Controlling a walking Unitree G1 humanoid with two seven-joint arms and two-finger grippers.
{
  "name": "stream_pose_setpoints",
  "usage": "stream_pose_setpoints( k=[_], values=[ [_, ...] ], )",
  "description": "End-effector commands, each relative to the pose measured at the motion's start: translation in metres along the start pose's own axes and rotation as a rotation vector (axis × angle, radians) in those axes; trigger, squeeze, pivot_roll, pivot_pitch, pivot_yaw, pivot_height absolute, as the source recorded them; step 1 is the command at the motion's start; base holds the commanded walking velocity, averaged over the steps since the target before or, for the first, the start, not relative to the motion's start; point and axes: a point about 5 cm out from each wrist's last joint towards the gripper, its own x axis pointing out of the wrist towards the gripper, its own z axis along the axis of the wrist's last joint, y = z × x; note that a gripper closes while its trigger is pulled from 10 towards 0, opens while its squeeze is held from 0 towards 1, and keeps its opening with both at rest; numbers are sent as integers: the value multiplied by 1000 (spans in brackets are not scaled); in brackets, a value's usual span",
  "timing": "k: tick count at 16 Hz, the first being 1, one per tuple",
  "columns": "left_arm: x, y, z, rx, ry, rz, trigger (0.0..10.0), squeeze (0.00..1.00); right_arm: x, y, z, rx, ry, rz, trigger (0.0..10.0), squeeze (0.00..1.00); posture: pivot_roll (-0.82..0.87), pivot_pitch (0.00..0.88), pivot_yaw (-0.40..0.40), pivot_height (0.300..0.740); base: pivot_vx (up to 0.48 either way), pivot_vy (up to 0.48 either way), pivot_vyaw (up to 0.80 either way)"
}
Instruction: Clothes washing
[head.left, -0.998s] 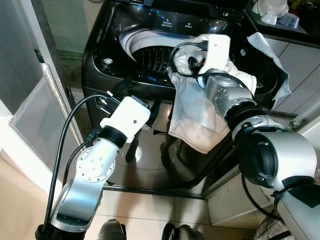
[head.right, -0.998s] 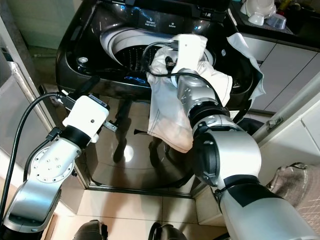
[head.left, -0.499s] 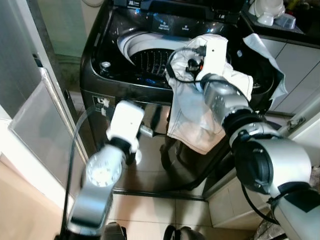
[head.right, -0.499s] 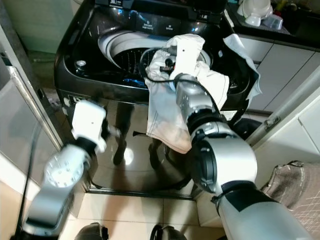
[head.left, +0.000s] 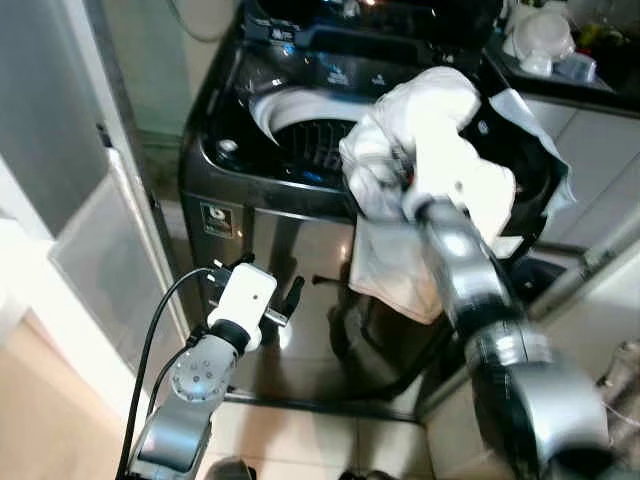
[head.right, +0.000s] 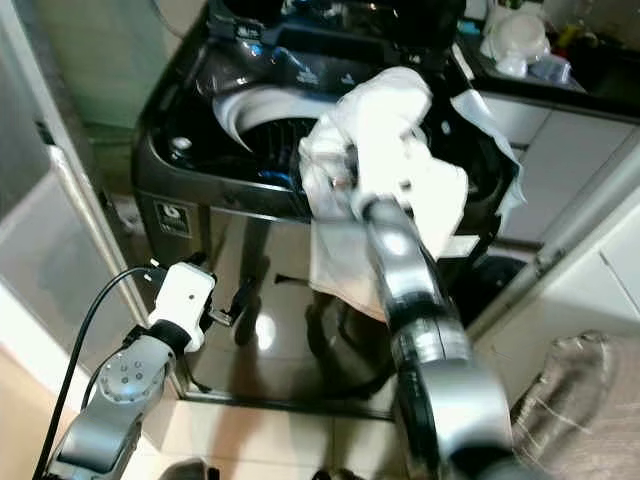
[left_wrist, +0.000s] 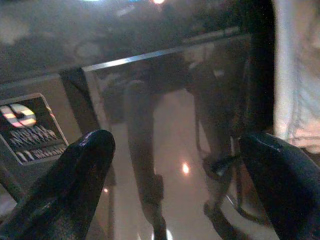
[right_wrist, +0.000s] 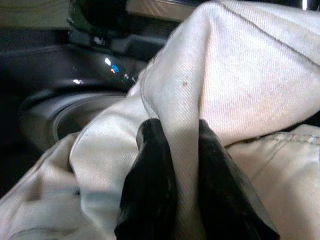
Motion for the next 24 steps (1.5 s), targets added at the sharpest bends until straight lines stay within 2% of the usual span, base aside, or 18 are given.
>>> stream_pose_setpoints(
  k=[1, 2, 3, 4, 5, 6, 7, 8, 10, 11, 14, 16, 18, 20, 22, 24],
  values=[
    [3, -3, 3, 0, -14, -20, 10000, 0, -13, -2, -20, -1, 75, 32, 0, 0, 78, 0, -84, 740, 0, 0, 0],
    [5, -3, 2, 8, -20, -25, 10000, 0, -33, -14, -40, -34, 132, 13, 0, 0, 70, 0, -80, 740, 0, 0, 0],
    [7, -2, 2, 10, -23, -26, 10000, 0, -50, -20, -49, -52, 146, 24, 0, 0, 49, 0, -65, 740, 0, 0, 0],
    [8, -3, 2, 8, -26, -33, 10000, 0, -59, -20, -52, -43, 137, 53, 0, 0, 47, 0, -62, 740, 0, 0, 0],
    [7, -3, 2, 11, -26, -38, 10000, 0, -83, -19, -70, -37, 189, 161, 0, 0, 46, 1, -55, 740, 0, 0, 0],
    [6, -3, 2, 11, -28, -39, 10000, 0, -98, -19, -86, -20, 264, 222, 0, 0, 46, 3, -54, 740, 0, 0, 0],
    [6, -2, 2, 15, -30, -34, 10000, 0, -103, -21, -92, 7, 292, 223, 0, 0, 48, 6, -53, 740, 0, 0, 0],
    [7, 2, 0, 38, -31, 18, 10000, 0, -109, -30, -101, -11, 345, 185, 0, 0, 44, 8, -54, 740, 0, 0, 0],
    [8, 5, -2, 13, -31, 88, 10000, 0, -111, -34, -104, -17, 364, 170, 0, 0, 36, 9, -55, 740, 0, 0, 0],
    [12, 4, -2, -35, -25, 117, 10000, 0, -106, -27, -106, -13, 365, 178, 0, 0, 33, 8, -57, 740, 0, 0, 0],
    [14, 5, -2, -26, -32, 122, 10000, 0, -97, -13, -103, 14, 344, 218, 0, 0, 36, 6, -56, 740, 0, 0, 0],
    [12, 7, -6, -16, -16, 134, 10000, 0, -102, -7, -107, 34, 369, 273, 0, 0, 44, 9, -59, 740, 0, 0, 0],
    [10, 9, -11, -44, -1, 175, 10000, 0, -103, -7, -110, 36, 380, 280, 0, 0, 44, 9, -59, 740, 0, 0, 0],
    [14, 10, -12, -97, 9, 170, 10000, 0, -98, -7, -108, 47, 381, 276, 0, 0, 39, 8, -57, 740, -311, 165, 0],
    [15, 12, -12, -39, 10, 183, 10000, 0, -93, -11, -108, 37, 392, 249, 0, 0, 40, 8, -58, 740, -176, 165, 0],
    [18, 14, -24, -22, 69, 197, 10000, 0, -92, -14, -116, 94, 453, 194, 0, 0, 38, 6, -58, 740, 0, 0, 0]
  ],
)
